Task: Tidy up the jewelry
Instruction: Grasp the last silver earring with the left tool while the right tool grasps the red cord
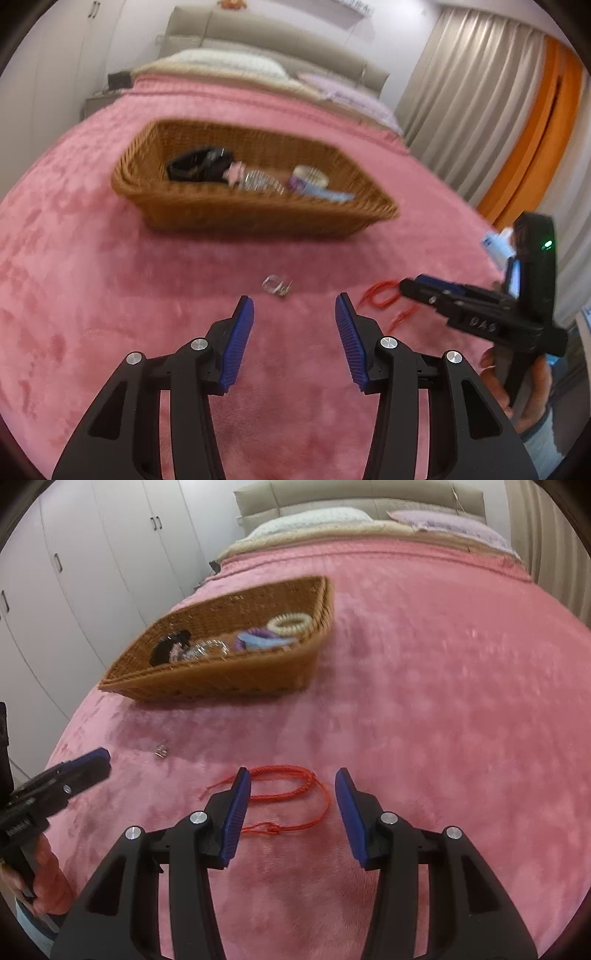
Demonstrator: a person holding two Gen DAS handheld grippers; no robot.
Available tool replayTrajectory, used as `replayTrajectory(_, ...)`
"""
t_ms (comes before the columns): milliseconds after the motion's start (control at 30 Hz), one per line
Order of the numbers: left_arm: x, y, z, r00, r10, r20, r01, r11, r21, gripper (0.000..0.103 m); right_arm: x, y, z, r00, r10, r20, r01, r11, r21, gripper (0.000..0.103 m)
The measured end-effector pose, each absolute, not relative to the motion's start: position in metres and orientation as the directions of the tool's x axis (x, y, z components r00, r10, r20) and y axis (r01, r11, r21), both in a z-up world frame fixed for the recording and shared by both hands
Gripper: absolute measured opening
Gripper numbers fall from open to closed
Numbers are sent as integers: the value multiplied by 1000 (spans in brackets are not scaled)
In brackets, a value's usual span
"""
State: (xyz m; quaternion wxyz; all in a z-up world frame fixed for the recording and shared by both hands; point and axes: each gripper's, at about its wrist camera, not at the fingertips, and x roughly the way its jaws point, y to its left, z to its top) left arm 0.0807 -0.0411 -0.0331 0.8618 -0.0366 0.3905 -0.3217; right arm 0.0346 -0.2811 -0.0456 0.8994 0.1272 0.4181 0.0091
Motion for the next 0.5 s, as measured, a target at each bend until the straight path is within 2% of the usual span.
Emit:
replayTrajectory(167, 89, -51, -47, 441, -536, -720, 518, 807, -284, 45, 43, -279, -53, 630, 148, -762, 74, 965, 250, 44)
replayTrajectory(500, 110, -85, -54, 488, -425, -762, 522, 842, -136, 43, 56, -269, -57, 626, 140, -767, 49, 975, 218, 44)
